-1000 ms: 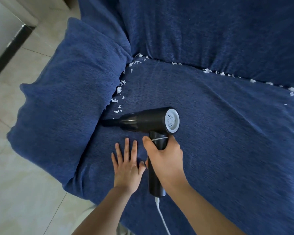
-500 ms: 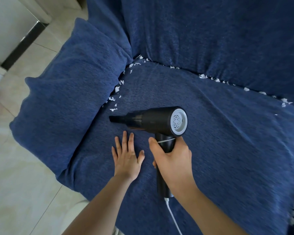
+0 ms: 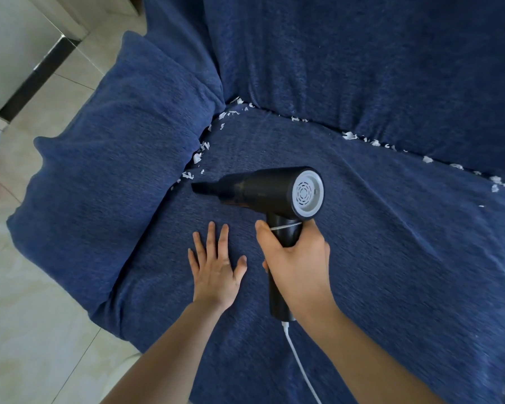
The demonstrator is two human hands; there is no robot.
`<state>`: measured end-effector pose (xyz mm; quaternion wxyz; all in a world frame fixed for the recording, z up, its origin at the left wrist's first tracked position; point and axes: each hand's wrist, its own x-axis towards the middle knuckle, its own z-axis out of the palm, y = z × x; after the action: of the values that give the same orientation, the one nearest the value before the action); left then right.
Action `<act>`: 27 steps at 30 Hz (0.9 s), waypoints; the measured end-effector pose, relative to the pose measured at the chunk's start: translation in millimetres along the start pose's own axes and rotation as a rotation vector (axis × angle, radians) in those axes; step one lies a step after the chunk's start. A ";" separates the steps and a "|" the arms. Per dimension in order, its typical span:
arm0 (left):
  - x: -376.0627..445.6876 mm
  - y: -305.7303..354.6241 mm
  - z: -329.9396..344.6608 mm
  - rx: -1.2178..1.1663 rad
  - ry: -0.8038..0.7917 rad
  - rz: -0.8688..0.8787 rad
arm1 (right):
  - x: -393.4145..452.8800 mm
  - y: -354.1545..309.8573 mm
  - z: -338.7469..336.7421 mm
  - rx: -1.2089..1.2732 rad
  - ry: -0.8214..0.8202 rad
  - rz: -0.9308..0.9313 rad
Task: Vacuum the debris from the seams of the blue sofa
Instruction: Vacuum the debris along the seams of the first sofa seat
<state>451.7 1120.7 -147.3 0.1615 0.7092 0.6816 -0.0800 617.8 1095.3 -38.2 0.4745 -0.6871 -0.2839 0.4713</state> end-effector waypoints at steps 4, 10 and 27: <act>14.8 -2.3 -4.3 0.010 0.018 0.061 | 15.7 -4.3 12.0 0.008 0.021 0.001; 26.5 -2.6 3.9 0.048 0.027 0.104 | 27.3 -6.3 30.5 0.014 -0.009 0.013; 26.5 -3.6 2.5 0.076 0.038 0.138 | 26.8 -11.8 43.0 -0.031 -0.066 0.099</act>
<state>449.9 1144.9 -158.8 0.1267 0.7615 0.6305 -0.0807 589.6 1138.9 -42.0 0.4302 -0.6917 -0.2723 0.5122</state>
